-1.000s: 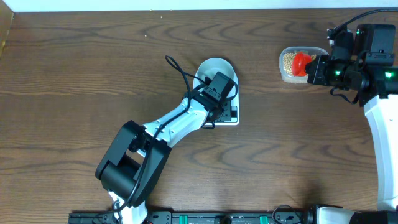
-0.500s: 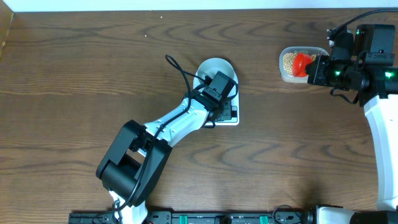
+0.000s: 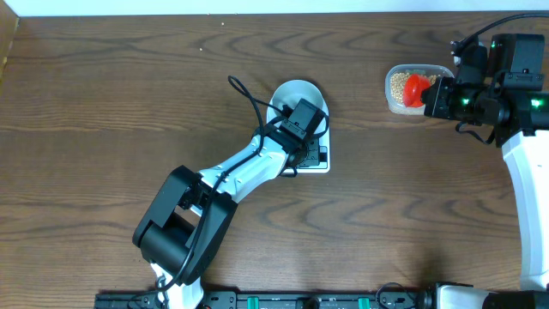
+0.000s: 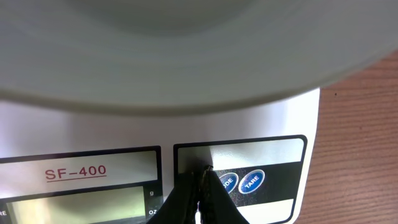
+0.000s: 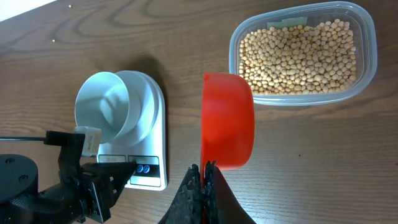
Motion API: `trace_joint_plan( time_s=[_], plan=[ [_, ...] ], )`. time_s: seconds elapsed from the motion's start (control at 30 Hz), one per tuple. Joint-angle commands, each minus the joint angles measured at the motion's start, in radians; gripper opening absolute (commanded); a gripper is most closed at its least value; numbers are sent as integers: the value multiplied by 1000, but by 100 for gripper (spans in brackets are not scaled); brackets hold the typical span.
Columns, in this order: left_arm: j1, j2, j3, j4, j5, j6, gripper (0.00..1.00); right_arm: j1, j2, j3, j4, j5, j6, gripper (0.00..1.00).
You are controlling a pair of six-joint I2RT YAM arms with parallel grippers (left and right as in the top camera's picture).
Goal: Scoop item into bowl and weigh 50g on scale
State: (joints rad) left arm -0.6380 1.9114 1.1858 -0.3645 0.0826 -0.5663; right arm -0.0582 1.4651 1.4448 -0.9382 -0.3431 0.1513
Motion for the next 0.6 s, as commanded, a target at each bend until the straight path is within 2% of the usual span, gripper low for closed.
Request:
trace_joint_plan(
  time_s=[0.0, 0.33, 0.57],
  plan=[
    [-10, 31, -6, -15, 3, -15, 7, -4, -12, 13, 0, 2, -11, 1],
    [-14, 34, -6, -19, 17, -16, 7, -4, -12, 13, -1, 24, -11, 1],
    [-5, 58, -6, -26, 9, -69, 7, -4, -12, 13, -1, 28, -11, 1]
  ],
)
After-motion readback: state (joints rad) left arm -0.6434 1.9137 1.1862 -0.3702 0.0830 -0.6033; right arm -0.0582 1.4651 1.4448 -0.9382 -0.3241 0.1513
